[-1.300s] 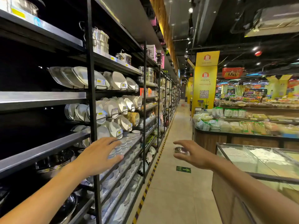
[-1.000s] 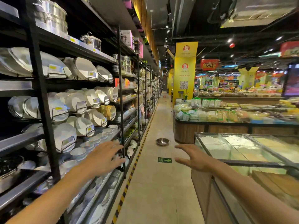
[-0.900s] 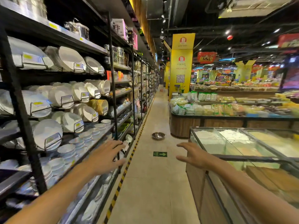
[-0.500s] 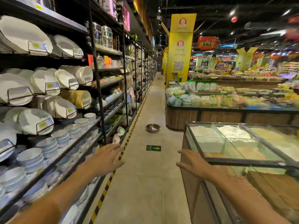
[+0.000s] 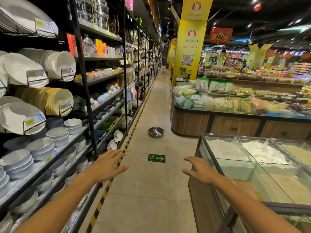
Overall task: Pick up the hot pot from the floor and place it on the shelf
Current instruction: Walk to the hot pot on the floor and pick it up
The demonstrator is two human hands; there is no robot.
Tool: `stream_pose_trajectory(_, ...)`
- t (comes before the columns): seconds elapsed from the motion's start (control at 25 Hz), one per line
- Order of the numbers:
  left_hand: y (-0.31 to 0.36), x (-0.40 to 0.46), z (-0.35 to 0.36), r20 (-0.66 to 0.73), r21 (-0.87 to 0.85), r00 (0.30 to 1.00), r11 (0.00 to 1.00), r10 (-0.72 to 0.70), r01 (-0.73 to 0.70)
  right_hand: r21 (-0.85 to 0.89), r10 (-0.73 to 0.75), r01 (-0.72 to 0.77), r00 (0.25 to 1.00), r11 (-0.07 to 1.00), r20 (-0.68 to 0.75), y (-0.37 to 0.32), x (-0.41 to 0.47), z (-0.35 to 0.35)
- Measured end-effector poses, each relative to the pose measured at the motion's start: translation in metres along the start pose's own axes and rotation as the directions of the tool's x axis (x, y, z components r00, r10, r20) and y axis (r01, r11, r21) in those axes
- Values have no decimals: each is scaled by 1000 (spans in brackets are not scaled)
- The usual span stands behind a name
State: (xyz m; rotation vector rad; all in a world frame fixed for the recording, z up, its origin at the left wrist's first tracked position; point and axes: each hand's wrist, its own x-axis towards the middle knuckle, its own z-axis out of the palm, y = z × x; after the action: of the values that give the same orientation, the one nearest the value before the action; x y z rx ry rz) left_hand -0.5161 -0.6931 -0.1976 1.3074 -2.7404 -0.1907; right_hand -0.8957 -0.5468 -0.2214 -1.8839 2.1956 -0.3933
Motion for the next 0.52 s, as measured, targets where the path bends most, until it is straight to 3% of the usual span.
stream_pose_trajectory(0.52,-89,459,64,149,78,988,995,46,-59,52,60,-60,998,997,8,170,409,8)
